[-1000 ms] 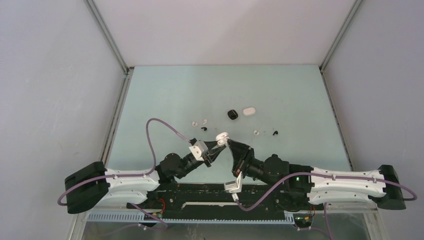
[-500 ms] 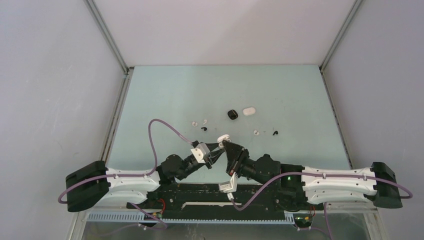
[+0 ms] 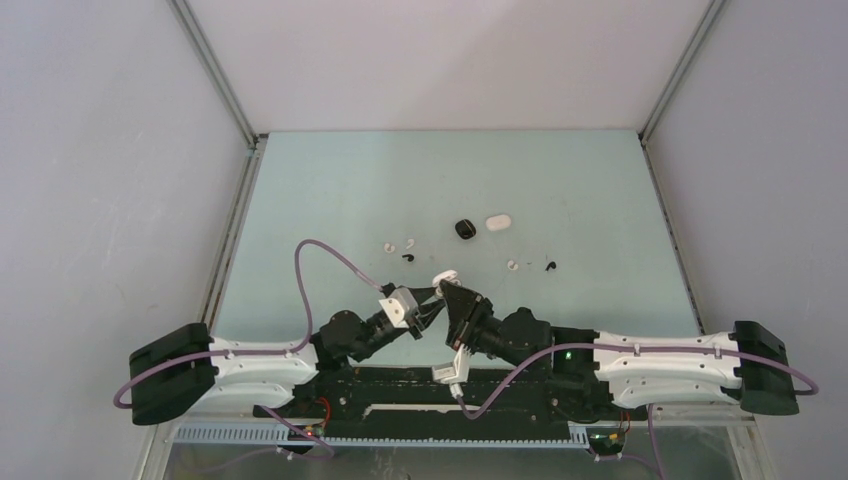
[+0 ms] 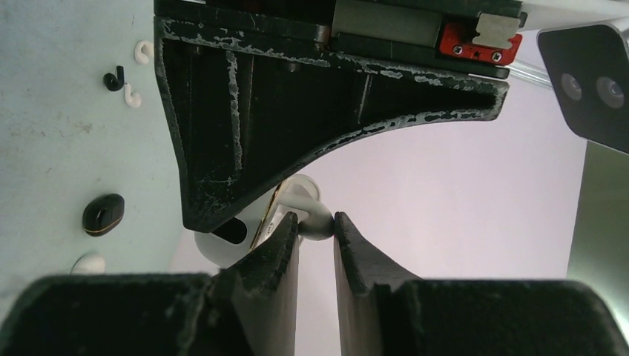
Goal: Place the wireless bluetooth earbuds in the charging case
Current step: Insert the left earbud into the left side groove of the charging case.
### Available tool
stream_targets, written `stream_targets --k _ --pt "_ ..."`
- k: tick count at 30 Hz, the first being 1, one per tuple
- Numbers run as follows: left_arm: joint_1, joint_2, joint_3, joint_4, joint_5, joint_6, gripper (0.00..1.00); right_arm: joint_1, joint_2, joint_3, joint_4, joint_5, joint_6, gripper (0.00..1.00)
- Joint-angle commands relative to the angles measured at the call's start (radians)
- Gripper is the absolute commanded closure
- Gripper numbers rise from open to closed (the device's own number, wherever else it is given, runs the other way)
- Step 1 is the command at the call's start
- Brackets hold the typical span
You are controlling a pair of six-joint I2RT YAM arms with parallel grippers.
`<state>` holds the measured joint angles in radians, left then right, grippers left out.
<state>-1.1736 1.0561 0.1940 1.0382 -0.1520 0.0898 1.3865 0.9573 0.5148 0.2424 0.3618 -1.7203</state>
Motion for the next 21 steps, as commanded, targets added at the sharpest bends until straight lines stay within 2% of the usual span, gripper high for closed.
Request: stream_targets --k 1,9,12,15,19,21 --pt "-0.008 -0.025 -0.010 0.065 -0.010 0.025 1.00 -0.010 0.017 0.002 0.063 0.003 -0.012 1.00" --pt "-0.008 -0.023 -0.030 0.117 -0.037 0.009 1.00 -0.002 0.023 0.003 0.007 0.009 -0.025 1.00" --pt "-0.008 -0.019 -0.037 0.132 -0.046 0.006 1.00 0.006 0.025 0.002 -0.011 0.015 -0.031 0.92" --pt "-0.008 -0.019 -0.042 0.136 -0.047 0.004 1.00 0.010 0.027 0.002 -0.025 0.017 -0.040 0.90" --pt "-0.008 -0.019 -0.045 0.136 -0.038 0.002 1.00 0.012 0.036 0.002 -0.012 0.014 -0.041 0.93" --pt "-0.008 -0.018 -0.045 0.134 -0.035 -0.001 1.00 0.013 0.039 0.002 0.005 0.012 -0.042 1.00"
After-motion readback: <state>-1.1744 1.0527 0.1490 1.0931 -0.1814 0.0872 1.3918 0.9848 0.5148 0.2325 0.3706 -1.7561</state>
